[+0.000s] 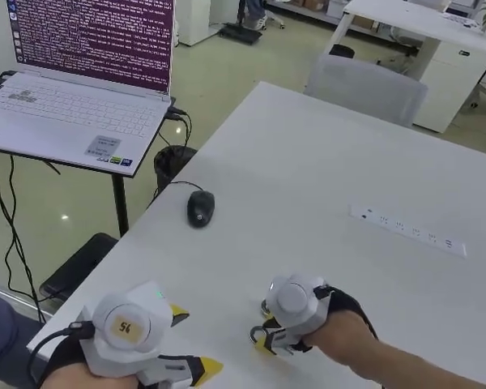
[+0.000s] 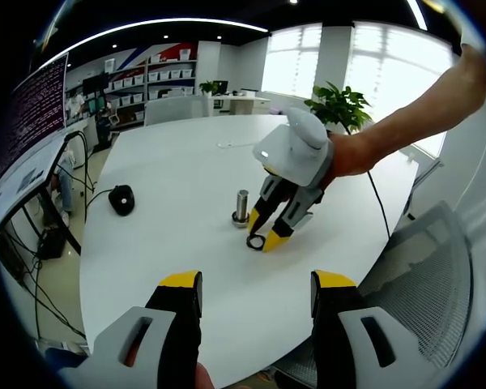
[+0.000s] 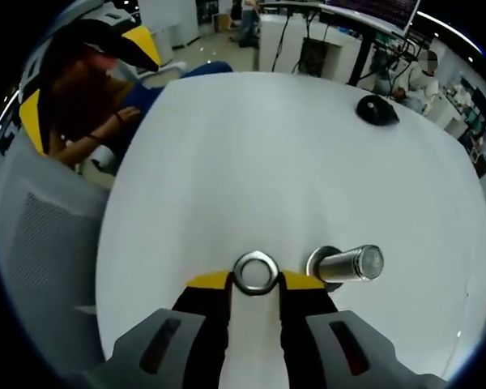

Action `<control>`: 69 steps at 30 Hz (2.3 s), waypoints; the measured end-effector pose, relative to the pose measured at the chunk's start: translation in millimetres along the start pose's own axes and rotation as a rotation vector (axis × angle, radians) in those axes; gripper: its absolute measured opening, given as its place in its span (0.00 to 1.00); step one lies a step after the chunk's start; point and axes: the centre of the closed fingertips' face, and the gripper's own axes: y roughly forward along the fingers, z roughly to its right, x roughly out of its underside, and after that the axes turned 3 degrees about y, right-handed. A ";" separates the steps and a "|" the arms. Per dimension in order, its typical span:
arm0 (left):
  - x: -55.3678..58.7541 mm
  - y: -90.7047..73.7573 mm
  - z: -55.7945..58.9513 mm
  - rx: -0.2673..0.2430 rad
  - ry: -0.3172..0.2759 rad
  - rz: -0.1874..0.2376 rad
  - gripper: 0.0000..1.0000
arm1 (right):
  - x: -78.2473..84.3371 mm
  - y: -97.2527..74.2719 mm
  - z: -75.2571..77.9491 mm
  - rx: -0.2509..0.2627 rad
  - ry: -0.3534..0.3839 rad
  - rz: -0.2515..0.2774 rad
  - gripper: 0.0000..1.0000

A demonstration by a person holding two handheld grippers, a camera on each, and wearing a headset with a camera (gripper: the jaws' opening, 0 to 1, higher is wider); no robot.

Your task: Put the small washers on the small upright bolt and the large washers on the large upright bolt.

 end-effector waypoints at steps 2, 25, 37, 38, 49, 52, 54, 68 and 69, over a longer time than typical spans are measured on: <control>0.4 -1.0 -1.0 -0.003 -0.001 0.000 0.53 | 0.5 0.5 0.7 -0.002 0.026 0.010 0.23; 4.2 -2.3 -3.3 -0.006 -0.008 -0.003 0.53 | 8.3 -17.1 -5.1 0.012 0.066 0.038 0.23; 1.3 0.1 -3.6 -0.003 -0.004 0.000 0.53 | 18.0 -37.0 3.7 0.050 0.089 0.047 0.23; 1.1 0.4 -3.6 -0.003 -0.004 0.000 0.53 | 18.9 -39.3 4.7 0.054 0.091 0.049 0.23; -0.3 3.3 -1.6 0.005 0.002 -0.001 0.53 | 17.2 -64.4 21.6 0.103 0.094 0.071 0.23; -0.5 3.9 -0.8 0.006 0.003 -0.002 0.53 | 8.4 -72.3 28.5 0.120 0.088 0.086 0.23; -0.4 4.5 0.3 0.009 0.004 -0.003 0.53 | 1.0 -76.7 33.4 0.126 0.084 0.096 0.23; 0.4 1.8 0.3 0.005 0.001 -0.003 0.53 | -40.6 -79.1 57.7 0.128 0.032 0.122 0.23; 0.5 1.7 0.2 0.005 0.000 -0.003 0.53 | -40.9 -78.2 57.0 0.124 0.029 0.116 0.23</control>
